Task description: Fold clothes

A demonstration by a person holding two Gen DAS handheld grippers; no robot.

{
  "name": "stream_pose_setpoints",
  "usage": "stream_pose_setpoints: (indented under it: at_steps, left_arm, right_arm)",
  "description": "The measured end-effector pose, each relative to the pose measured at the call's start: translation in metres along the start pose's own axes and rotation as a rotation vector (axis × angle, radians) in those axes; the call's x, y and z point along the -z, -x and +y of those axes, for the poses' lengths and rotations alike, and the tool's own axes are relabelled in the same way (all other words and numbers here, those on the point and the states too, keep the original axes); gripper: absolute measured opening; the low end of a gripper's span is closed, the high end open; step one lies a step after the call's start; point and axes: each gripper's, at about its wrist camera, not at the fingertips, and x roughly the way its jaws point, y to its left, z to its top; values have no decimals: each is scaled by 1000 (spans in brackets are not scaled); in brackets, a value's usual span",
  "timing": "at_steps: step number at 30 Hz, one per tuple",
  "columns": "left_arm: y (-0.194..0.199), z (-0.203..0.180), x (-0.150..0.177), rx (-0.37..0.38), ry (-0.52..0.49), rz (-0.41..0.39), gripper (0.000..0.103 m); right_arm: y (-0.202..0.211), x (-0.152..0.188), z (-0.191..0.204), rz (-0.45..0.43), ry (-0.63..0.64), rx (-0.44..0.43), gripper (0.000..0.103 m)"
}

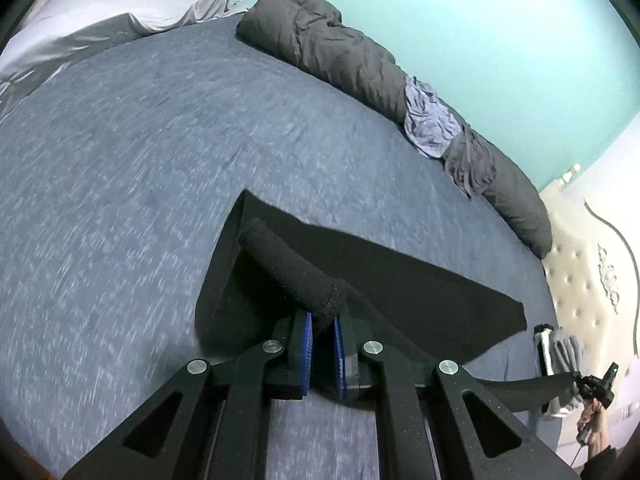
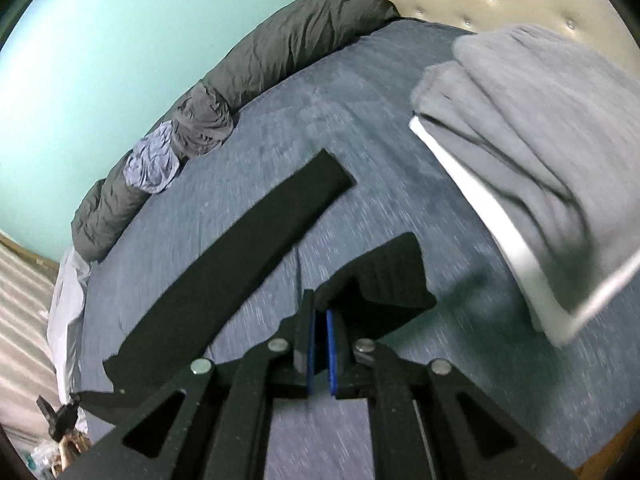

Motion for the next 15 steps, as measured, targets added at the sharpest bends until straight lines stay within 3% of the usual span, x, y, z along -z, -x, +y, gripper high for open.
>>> stream_pose_setpoints:
  at_steps: [6,15]
  left_arm:
    - [-37,5,-30,18,57,10,9]
    - [-88,7,-67,-30,40,29,9]
  right_arm:
    - [-52,-41,25,24,-1,20,4]
    - [-115,-90,52,54,28,80,4]
